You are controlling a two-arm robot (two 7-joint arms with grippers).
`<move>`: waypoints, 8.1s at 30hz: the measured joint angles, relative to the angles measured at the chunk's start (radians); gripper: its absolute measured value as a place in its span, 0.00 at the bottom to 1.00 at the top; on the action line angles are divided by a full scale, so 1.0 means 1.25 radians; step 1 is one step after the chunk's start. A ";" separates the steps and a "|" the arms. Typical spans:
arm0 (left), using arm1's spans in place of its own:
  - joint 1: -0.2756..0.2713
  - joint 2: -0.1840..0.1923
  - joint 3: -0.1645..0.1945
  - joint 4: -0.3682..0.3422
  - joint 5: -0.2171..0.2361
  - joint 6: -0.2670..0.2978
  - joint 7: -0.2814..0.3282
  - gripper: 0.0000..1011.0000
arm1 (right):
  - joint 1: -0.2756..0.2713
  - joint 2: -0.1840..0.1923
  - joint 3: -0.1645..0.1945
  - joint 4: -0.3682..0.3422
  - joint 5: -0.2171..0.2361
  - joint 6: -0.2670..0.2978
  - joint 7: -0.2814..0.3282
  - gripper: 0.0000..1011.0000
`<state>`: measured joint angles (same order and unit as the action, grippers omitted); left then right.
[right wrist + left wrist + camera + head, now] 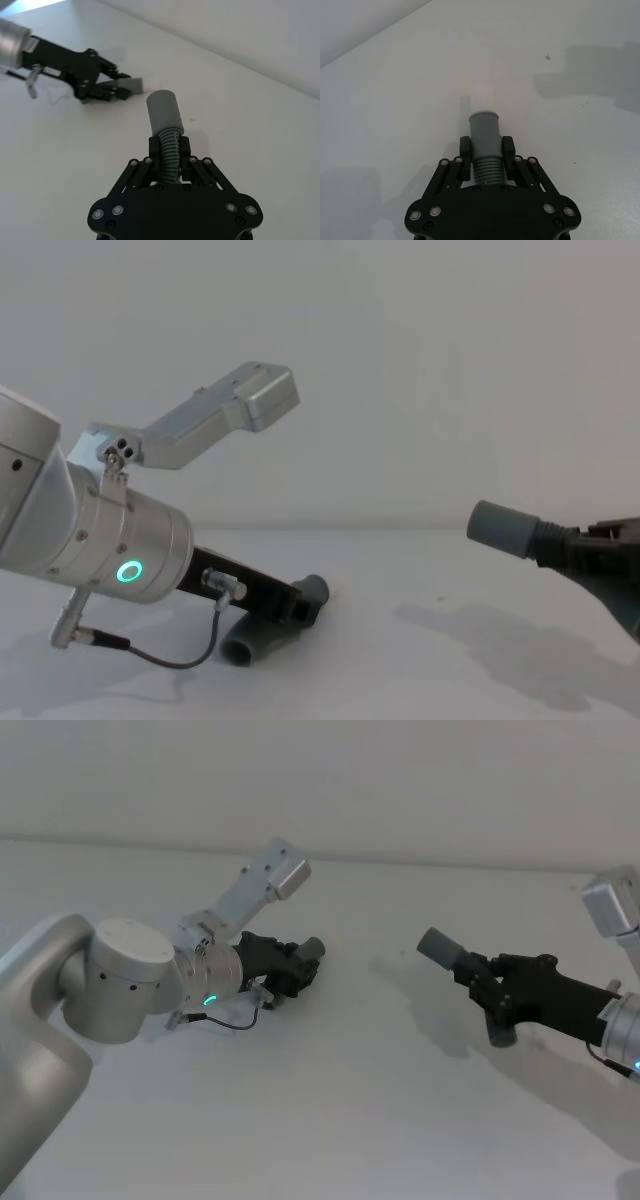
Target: Use both hands to pick up one end of the pipe from the table, align the ends, and insert them.
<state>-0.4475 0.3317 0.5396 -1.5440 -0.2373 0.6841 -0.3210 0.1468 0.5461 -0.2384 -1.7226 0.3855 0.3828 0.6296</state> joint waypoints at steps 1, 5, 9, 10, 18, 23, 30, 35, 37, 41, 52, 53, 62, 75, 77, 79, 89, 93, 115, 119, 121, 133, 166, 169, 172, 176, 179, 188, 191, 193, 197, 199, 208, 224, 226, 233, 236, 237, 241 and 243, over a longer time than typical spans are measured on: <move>0.000 0.000 0.000 0.000 0.000 0.000 0.000 0.36 | 0.003 0.005 -0.001 0.003 0.003 -0.006 0.014 0.21; 0.000 0.000 0.000 0.000 0.000 0.000 0.000 0.36 | 0.019 0.028 -0.008 0.023 0.014 -0.031 0.069 0.21; 0.000 0.000 0.000 0.000 0.000 0.000 0.000 0.36 | 0.038 0.050 -0.016 0.044 0.026 -0.058 0.123 0.21; 0.000 0.000 0.000 0.000 0.000 0.000 0.000 0.36 | 0.047 0.059 -0.019 0.055 0.029 -0.068 0.148 0.21; 0.000 0.000 0.000 0.000 0.000 0.000 0.000 0.36 | 0.093 0.103 -0.037 0.112 0.047 -0.122 0.273 0.21; 0.000 0.000 0.000 0.000 0.000 0.000 0.000 0.36 | 0.120 0.129 -0.048 0.146 0.056 -0.151 0.341 0.21; 0.000 0.000 0.000 0.000 0.000 0.000 0.000 0.36 | 0.142 0.150 -0.057 0.174 0.064 -0.171 0.397 0.21; -0.001 0.001 0.001 0.000 0.001 -0.001 -0.002 0.36 | 0.153 0.160 -0.061 0.187 0.067 -0.181 0.422 0.21; -0.002 0.003 0.002 0.000 0.003 -0.003 -0.006 0.36 | 0.155 0.163 -0.062 0.189 0.068 -0.183 0.427 0.21; -0.009 0.013 0.009 -0.002 0.007 -0.017 -0.026 0.36 | 0.160 0.168 -0.064 0.196 0.070 -0.188 0.440 0.21; -0.035 0.059 0.025 -0.012 0.014 -0.084 -0.108 0.36 | 0.167 0.174 -0.066 0.204 0.072 -0.194 0.457 0.21; -0.038 0.067 0.026 -0.014 0.013 -0.097 -0.122 0.36 | 0.168 0.175 -0.067 0.205 0.072 -0.195 0.457 0.21; -0.057 0.116 0.029 -0.026 -0.005 -0.184 -0.215 0.36 | 0.170 0.177 -0.067 0.208 0.073 -0.197 0.464 0.21; -0.077 0.183 0.028 -0.050 -0.041 -0.275 -0.334 0.36 | 0.171 0.178 -0.068 0.210 0.074 -0.199 0.467 0.21; -0.079 0.190 0.028 -0.052 -0.045 -0.282 -0.347 0.36 | 0.171 0.178 -0.068 0.210 0.074 -0.199 0.467 0.21; -0.084 0.200 0.031 -0.056 -0.050 -0.291 -0.365 0.36 | 0.172 0.179 -0.068 0.210 0.074 -0.199 0.468 0.21; -0.114 0.232 0.055 -0.066 -0.061 -0.320 -0.450 0.36 | 0.172 0.179 -0.068 0.210 0.074 -0.199 0.469 0.21; -0.132 0.240 0.071 -0.068 -0.058 -0.326 -0.481 0.36 | 0.172 0.179 -0.068 0.210 0.074 -0.199 0.469 0.21; -0.201 0.239 0.144 -0.047 -0.017 -0.337 -0.552 0.36 | 0.172 0.179 -0.068 0.210 0.074 -0.199 0.469 0.21; -0.212 0.233 0.154 -0.038 -0.012 -0.340 -0.557 0.36 | 0.172 0.179 -0.068 0.210 0.074 -0.199 0.469 0.21; -0.220 0.227 0.162 -0.030 -0.008 -0.341 -0.560 0.36 | 0.172 0.179 -0.068 0.210 0.074 -0.199 0.469 0.21; -0.242 0.205 0.186 -0.004 0.001 -0.347 -0.563 0.36 | 0.172 0.179 -0.068 0.210 0.074 -0.199 0.469 0.21; -0.314 0.140 0.249 0.072 0.012 -0.381 -0.588 0.36 | 0.172 0.179 -0.068 0.210 0.074 -0.199 0.469 0.21; -0.319 0.135 0.253 0.078 0.012 -0.384 -0.591 0.36 | 0.172 0.179 -0.068 0.210 0.074 -0.199 0.469 0.21; -0.325 0.131 0.258 0.084 0.012 -0.388 -0.594 0.36 | 0.172 0.179 -0.068 0.210 0.074 -0.199 0.469 0.21; -0.331 0.127 0.263 0.089 0.011 -0.392 -0.598 0.36 | 0.172 0.179 -0.068 0.210 0.074 -0.199 0.469 0.21; -0.336 0.123 0.267 0.094 0.010 -0.395 -0.601 0.36 | 0.172 0.179 -0.068 0.210 0.074 -0.199 0.469 0.21; -0.350 0.116 0.277 0.105 0.007 -0.405 -0.609 0.36 | 0.172 0.179 -0.068 0.210 0.074 -0.199 0.469 0.21; -0.355 0.112 0.280 0.109 0.005 -0.408 -0.613 0.36 | 0.172 0.179 -0.068 0.210 0.074 -0.199 0.469 0.21; -0.358 0.110 0.283 0.111 0.004 -0.410 -0.615 0.36 | 0.172 0.179 -0.068 0.210 0.074 -0.199 0.469 0.21; -0.363 0.107 0.287 0.115 0.001 -0.413 -0.618 0.36 | 0.172 0.179 -0.068 0.210 0.074 -0.199 0.469 0.21; -0.364 0.105 0.288 0.116 0.000 -0.414 -0.619 0.36 | 0.172 0.179 -0.068 0.210 0.074 -0.199 0.469 0.21; -0.372 0.099 0.297 0.123 -0.005 -0.417 -0.622 0.36 | 0.172 0.179 -0.068 0.211 0.075 -0.200 0.469 0.21; -0.383 0.097 0.309 0.132 -0.013 -0.417 -0.621 0.36 | 0.179 0.177 -0.076 0.218 0.084 -0.203 0.468 0.21; -0.383 0.097 0.309 0.132 -0.013 -0.417 -0.621 0.36 | 0.180 0.177 -0.077 0.219 0.084 -0.203 0.467 0.21; -0.387 0.099 0.315 0.134 -0.017 -0.418 -0.621 0.36 | 0.186 0.175 -0.082 0.223 0.089 -0.203 0.464 0.21; -0.388 0.101 0.316 0.134 -0.019 -0.418 -0.621 0.36 | 0.188 0.174 -0.085 0.226 0.090 -0.203 0.461 0.21; -0.388 0.101 0.317 0.134 -0.019 -0.418 -0.621 0.36 | 0.188 0.174 -0.085 0.226 0.090 -0.203 0.461 0.21; -0.388 0.105 0.319 0.132 -0.021 -0.418 -0.621 0.36 | 0.192 0.172 -0.088 0.228 0.092 -0.202 0.459 0.21; -0.388 0.108 0.321 0.130 -0.023 -0.418 -0.621 0.36 | 0.194 0.172 -0.090 0.229 0.094 -0.201 0.457 0.21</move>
<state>-0.9331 0.4671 0.9408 -1.3819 -0.2662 0.1613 -1.0974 0.3888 0.7608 -0.3504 -1.4360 0.5024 0.1312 1.2013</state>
